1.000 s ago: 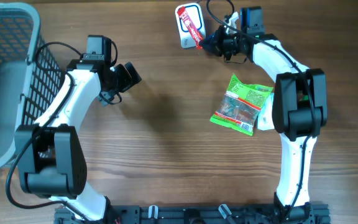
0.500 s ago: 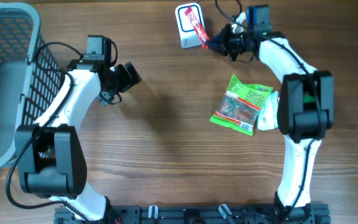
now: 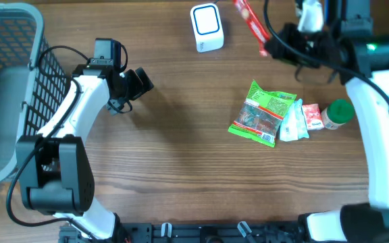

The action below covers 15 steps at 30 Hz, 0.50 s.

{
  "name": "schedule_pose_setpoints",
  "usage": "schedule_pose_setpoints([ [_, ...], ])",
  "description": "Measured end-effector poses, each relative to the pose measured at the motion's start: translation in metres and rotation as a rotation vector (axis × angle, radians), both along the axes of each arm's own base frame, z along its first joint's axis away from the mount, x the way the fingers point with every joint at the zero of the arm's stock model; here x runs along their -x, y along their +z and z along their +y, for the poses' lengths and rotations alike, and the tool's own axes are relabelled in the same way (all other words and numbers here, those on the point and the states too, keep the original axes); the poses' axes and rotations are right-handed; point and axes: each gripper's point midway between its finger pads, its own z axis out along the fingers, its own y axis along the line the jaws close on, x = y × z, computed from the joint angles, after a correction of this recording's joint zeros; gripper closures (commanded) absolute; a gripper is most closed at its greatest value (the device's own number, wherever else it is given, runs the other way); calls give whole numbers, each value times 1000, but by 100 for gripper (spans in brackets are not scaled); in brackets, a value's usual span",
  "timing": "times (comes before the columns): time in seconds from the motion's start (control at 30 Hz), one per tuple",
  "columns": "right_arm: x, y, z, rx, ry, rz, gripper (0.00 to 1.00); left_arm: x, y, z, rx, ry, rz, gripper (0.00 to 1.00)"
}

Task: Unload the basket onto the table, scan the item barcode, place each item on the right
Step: 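Lower the stick to the table centre and open the right gripper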

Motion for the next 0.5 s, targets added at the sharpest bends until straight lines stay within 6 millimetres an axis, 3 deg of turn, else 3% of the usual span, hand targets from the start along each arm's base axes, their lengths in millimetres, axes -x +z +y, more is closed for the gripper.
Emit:
schedule_pose_setpoints([
  [0.13, 38, -51, -29, 175, -42, 210, 96, 0, 0, 0, 0, 0, 0, 0],
  [0.37, 77, -161, -48, 292, -50, 447, 94, 0, 0, 0, 0, 0, 0, 0],
  [0.43, 85, -181, -57, 333, -74, 477, 68, 0, 0, 0, 0, 0, 0, 0],
  [0.5, 91, -190, -66, 379, -103, 499, 50, 0, 0, 0, 0, 0, 0, 0],
])
